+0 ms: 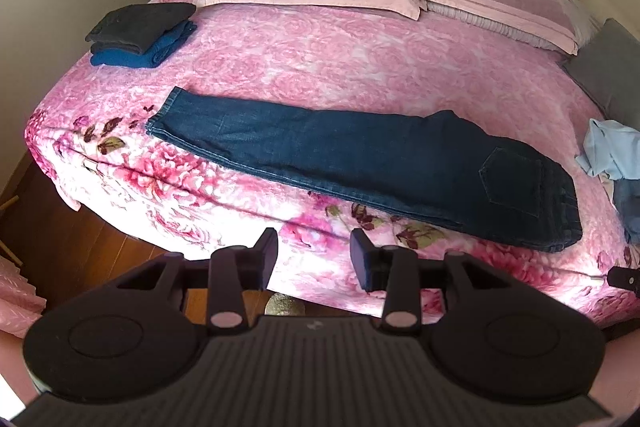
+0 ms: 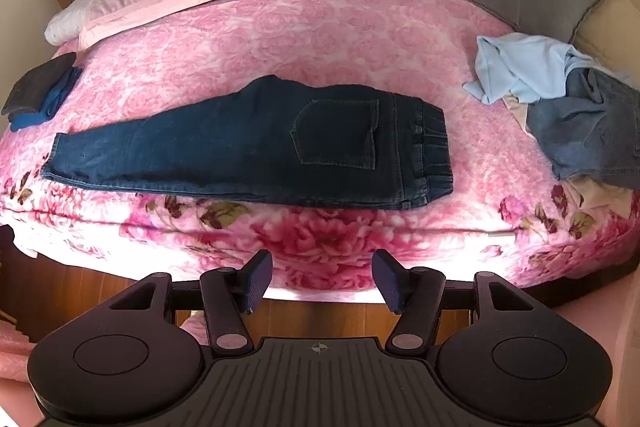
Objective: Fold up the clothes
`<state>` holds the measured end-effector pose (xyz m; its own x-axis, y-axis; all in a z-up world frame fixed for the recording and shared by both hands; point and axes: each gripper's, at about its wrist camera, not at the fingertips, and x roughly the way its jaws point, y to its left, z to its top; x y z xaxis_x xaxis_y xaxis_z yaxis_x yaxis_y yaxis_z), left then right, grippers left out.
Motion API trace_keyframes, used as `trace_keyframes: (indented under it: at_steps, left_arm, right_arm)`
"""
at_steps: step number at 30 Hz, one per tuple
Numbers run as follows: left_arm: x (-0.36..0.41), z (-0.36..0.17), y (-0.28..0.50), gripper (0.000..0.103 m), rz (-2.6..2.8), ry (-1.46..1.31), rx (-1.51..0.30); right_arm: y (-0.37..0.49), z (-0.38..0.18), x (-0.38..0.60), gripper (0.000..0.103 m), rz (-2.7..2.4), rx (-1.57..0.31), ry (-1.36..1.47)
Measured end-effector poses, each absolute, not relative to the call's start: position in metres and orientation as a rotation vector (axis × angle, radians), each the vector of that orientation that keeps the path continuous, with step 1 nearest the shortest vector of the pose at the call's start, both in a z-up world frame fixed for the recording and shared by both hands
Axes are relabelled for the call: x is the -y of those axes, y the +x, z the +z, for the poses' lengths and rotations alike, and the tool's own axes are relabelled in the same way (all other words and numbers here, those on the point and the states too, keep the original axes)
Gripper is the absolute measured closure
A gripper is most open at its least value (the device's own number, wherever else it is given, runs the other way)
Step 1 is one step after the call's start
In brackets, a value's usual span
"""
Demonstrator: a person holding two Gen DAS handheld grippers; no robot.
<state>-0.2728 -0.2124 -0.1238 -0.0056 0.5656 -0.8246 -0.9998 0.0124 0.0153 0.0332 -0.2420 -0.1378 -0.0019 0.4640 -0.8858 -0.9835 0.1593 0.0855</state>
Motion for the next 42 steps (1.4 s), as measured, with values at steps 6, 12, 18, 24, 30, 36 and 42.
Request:
trace_keyframes:
  at_steps: [6, 12, 18, 24, 30, 36, 42]
  left_arm:
    - [0.217, -0.122, -0.276, 0.068, 1.454, -0.733, -0.784]
    - [0.212, -0.121, -0.278, 0.068, 1.462, -0.722, -0.787]
    - [0.191, -0.133, -0.284, 0.066, 1.455, -0.723, -0.805]
    - [0.149, -0.16, -0.309, 0.066, 1.422, -0.799, -0.792]
    - [0.083, -0.209, -0.397, 0.066, 1.376, -1.118, -0.494]
    - [0.004, -0.269, -0.491, 0.066, 1.46, -1.322, -0.234]
    - [-0.069, -0.325, -0.563, 0.074, 1.502, -1.392, -0.08]
  right_arm:
    - [0.032, -0.135, 0.243, 0.044, 1.327, -0.941, -0.713]
    - [0.034, -0.14, 0.238, 0.044, 1.322, -0.972, -0.701]
    - [0.03, -0.15, 0.219, 0.044, 1.296, -0.987, -0.702]
    - [0.02, -0.173, 0.183, 0.044, 1.234, -1.024, -0.731]
    - [0.018, -0.208, 0.134, 0.044, 1.178, -1.143, -0.593]
    - [0.013, -0.253, 0.076, 0.044, 1.028, -1.299, -0.503]
    - [-0.022, -0.296, 0.034, 0.044, 0.918, -1.303, -0.59]
